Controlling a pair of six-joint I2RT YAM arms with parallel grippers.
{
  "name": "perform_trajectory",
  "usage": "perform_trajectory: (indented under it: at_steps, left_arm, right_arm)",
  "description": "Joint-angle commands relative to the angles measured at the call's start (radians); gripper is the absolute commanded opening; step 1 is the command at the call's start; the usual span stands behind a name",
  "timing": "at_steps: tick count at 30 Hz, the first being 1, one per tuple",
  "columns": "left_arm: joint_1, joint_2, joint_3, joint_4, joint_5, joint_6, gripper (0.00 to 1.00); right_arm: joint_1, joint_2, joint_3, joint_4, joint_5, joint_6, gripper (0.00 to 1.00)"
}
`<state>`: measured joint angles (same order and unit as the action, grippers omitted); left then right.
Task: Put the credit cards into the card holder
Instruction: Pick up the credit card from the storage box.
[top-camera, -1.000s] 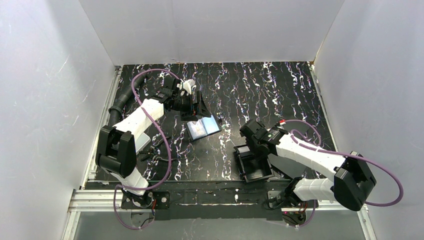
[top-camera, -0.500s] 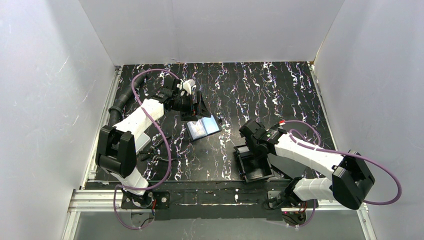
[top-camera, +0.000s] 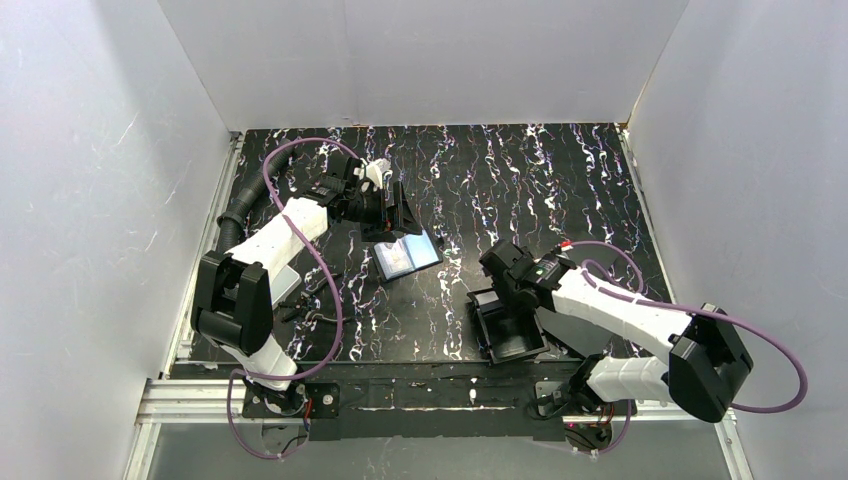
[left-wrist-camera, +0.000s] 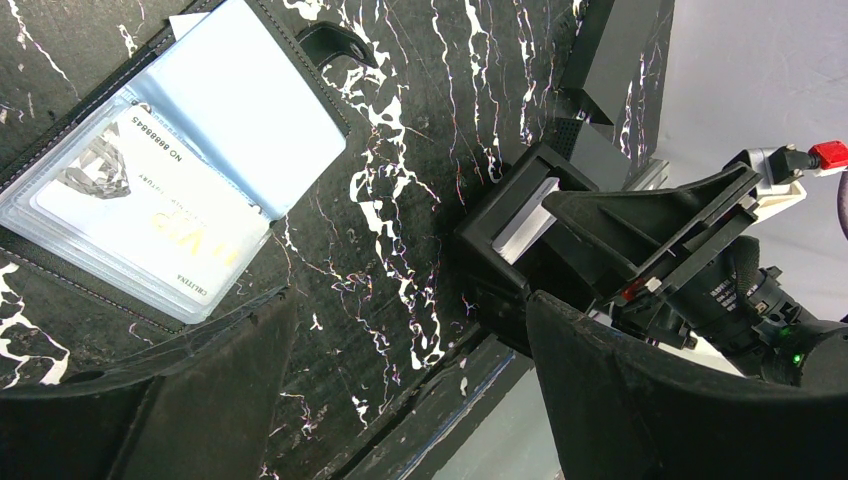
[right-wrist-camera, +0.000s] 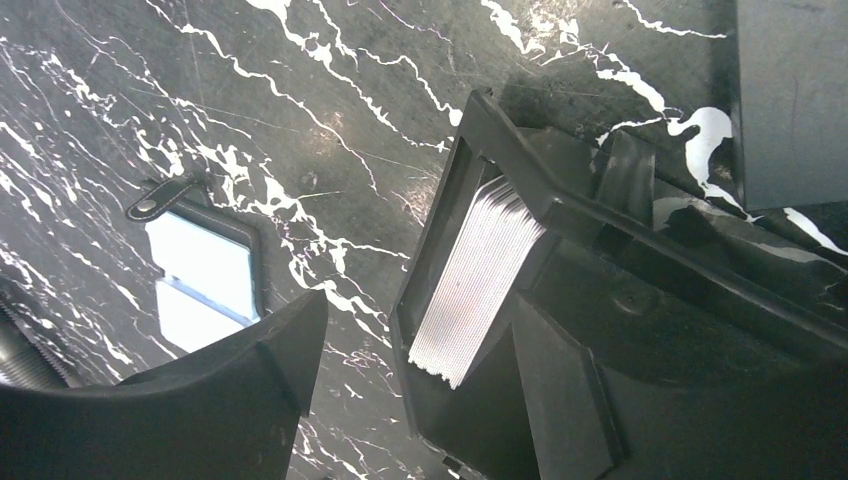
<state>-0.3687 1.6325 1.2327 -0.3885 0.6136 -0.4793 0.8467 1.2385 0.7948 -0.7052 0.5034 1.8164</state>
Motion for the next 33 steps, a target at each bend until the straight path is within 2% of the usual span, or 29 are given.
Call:
perform_trajectory:
  at_steps: [1,12,17,19,22,23,26,29,33]
  left_arm:
    - [-0.003,-0.051,-0.011,0.007,0.021,0.016,0.84]
    - [-0.003,-0.051,-0.011,0.01,0.026,0.016,0.84]
    - [-0.003,-0.05,-0.013,0.011,0.028,0.016,0.84]
    - [-0.003,-0.049,-0.013,0.011,0.027,0.016,0.84]
    - [-0.003,-0.048,-0.013,0.011,0.029,0.016,0.84]
    - [-0.004,-0.049,-0.013,0.011,0.03,0.015,0.84]
    - [-0.004,-0.045,-0.012,0.014,0.036,0.013,0.84]
    - [-0.003,-0.043,-0.014,0.016,0.037,0.013,0.84]
    - [-0.003,-0.042,-0.015,0.02,0.038,0.011,0.84]
  right_arm:
    - [0.006,-0.035,0.037,-0.016,0.058,0.036,0.74]
    - [0.006,-0.037,0.05,-0.048,0.049,0.049,0.56]
    - [0.006,-0.016,0.059,-0.088,0.039,0.05,0.52]
    - [0.006,-0.012,0.06,-0.095,0.036,0.052,0.48]
    - [0.006,-0.011,0.064,-0.099,0.034,0.046,0.47]
    - [0.006,-0.013,0.073,-0.108,0.035,0.035,0.5]
    - [0.006,-0.015,0.106,-0.187,0.026,0.008,0.79]
    - [0.006,-0.035,0.087,-0.2,-0.023,-0.034,0.96]
    - [0.006,-0.074,0.013,-0.145,-0.032,-0.031,0.98]
